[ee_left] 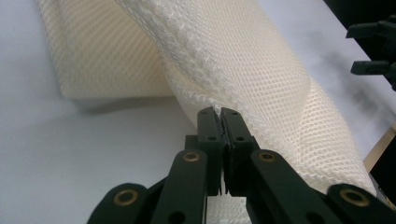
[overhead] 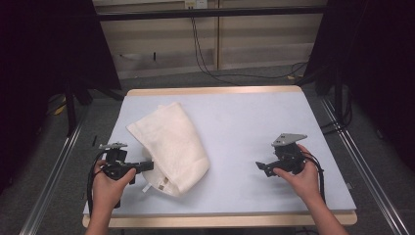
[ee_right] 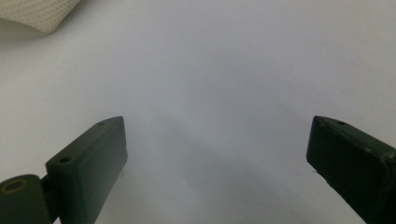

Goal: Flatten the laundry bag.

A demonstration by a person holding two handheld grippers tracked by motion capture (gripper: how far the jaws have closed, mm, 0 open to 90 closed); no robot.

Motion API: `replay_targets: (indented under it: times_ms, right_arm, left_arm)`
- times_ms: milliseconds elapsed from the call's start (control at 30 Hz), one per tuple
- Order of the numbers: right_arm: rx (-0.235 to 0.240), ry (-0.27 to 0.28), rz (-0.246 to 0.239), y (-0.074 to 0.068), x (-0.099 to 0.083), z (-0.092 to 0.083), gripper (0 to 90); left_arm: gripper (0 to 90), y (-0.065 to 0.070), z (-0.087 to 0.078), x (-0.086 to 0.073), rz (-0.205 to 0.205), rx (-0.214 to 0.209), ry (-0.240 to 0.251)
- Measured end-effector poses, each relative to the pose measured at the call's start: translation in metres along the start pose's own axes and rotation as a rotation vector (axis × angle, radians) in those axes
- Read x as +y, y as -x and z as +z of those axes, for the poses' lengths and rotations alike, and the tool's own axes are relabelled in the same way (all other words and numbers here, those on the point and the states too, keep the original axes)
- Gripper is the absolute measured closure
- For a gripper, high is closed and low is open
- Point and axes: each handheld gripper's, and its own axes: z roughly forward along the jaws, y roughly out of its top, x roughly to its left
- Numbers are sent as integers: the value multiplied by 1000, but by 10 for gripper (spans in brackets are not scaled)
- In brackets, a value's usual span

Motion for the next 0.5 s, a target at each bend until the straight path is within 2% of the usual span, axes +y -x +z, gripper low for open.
replay_targets:
  times_ms: [200, 500]
  right_arm:
    - [26, 6, -21, -7, 4, 2, 46]
    - [75, 4, -55, -19, 9, 6, 43]
  left_arm:
    - [878, 8, 4, 14, 20, 1, 9]
    - [877, 16, 17, 24, 31, -10, 6]
